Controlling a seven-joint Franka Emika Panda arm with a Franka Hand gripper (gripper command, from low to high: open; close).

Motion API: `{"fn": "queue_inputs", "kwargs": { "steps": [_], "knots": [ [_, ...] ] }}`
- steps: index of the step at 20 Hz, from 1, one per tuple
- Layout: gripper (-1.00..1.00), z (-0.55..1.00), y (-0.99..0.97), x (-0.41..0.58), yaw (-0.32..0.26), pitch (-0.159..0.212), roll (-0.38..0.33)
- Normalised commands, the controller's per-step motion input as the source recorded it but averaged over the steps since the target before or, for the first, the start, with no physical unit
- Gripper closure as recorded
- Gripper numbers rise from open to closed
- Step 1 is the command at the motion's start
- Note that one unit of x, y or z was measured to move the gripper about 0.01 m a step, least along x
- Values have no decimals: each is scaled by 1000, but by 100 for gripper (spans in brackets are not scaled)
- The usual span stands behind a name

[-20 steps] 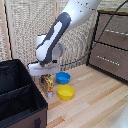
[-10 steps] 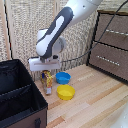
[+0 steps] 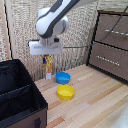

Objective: Kindly direct your grabber toward the cereal bar. Delicately grip the cereal bar using your grabber. Transport the clutched cereal bar to the rear part of the organizer. Set the cereal bar down and place it in the rear section of the organizer.

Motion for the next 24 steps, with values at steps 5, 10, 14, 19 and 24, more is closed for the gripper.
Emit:
{"fn": "queue_inputs", "kwargs": {
  "steps": [5,10,14,19,24],
  "knots": [
    [100,926,142,202,-219,18,2],
    [100,863,230,89,-211,0,22],
    [100,751,166,-24,-249,-25,80],
    [100,738,85,-63,-288,-48,58],
    [100,540,194,-48,-262,-15,70]
  ]
}}
